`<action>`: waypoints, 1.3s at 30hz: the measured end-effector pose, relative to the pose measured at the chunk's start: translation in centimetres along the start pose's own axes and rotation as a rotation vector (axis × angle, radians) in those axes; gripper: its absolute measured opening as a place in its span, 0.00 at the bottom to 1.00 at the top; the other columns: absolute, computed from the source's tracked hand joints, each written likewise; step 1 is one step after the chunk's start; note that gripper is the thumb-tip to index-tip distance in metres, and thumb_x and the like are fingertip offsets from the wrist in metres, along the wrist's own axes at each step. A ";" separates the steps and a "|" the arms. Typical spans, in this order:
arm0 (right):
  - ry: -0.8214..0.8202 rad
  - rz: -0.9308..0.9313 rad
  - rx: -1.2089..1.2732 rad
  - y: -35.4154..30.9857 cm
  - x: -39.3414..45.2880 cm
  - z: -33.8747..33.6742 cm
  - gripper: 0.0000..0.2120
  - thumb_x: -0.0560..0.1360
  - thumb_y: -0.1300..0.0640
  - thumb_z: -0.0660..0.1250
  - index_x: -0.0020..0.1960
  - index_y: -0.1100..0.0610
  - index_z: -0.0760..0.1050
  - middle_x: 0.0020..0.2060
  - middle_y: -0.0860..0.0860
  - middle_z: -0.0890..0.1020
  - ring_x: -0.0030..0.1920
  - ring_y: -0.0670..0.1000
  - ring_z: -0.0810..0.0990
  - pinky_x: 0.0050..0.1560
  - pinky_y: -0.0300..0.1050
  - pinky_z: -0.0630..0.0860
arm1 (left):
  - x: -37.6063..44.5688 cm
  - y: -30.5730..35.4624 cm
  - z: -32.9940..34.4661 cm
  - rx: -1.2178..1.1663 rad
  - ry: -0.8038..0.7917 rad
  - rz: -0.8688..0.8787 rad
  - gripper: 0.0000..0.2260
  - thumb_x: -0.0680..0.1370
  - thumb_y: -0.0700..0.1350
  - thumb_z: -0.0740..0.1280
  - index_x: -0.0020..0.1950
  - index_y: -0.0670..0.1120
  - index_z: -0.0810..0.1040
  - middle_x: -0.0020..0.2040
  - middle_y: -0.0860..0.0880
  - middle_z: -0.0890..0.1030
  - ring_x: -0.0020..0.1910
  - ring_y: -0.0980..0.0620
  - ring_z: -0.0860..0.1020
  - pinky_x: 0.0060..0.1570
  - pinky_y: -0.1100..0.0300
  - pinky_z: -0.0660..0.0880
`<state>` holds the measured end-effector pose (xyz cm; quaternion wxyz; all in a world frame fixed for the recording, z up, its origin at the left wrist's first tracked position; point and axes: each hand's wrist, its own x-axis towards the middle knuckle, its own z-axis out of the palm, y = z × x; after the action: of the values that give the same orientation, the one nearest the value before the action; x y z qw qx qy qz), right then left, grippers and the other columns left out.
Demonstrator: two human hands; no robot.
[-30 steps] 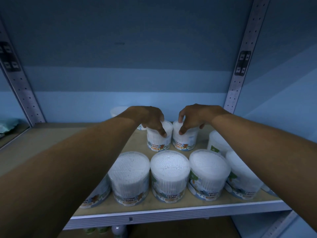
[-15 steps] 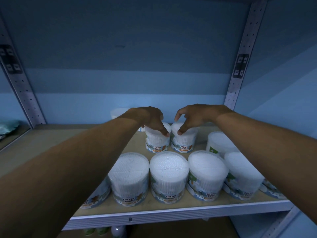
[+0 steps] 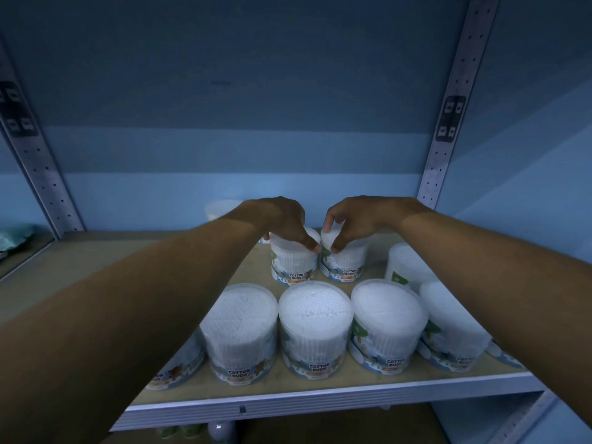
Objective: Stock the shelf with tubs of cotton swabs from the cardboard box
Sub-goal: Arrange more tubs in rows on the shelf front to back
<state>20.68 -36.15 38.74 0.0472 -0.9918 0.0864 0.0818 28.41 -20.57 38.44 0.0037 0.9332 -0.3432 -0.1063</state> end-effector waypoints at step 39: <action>-0.062 0.065 -0.047 -1.1 -5.1 0.4 0.25 0.68 0.35 0.74 0.63 0.38 0.75 0.67 0.43 0.73 0.63 0.51 0.74 0.65 0.49 0.73 | -4.5 1.9 0.5 0.054 -0.065 0.051 0.35 0.68 0.68 0.71 0.69 0.50 0.76 0.64 0.51 0.78 0.40 0.47 0.84 0.55 0.55 0.79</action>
<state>15.86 -34.21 39.30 0.0239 -0.9863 0.1150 0.1158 23.74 -19.13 38.99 -0.0298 0.9201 -0.3694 -0.1271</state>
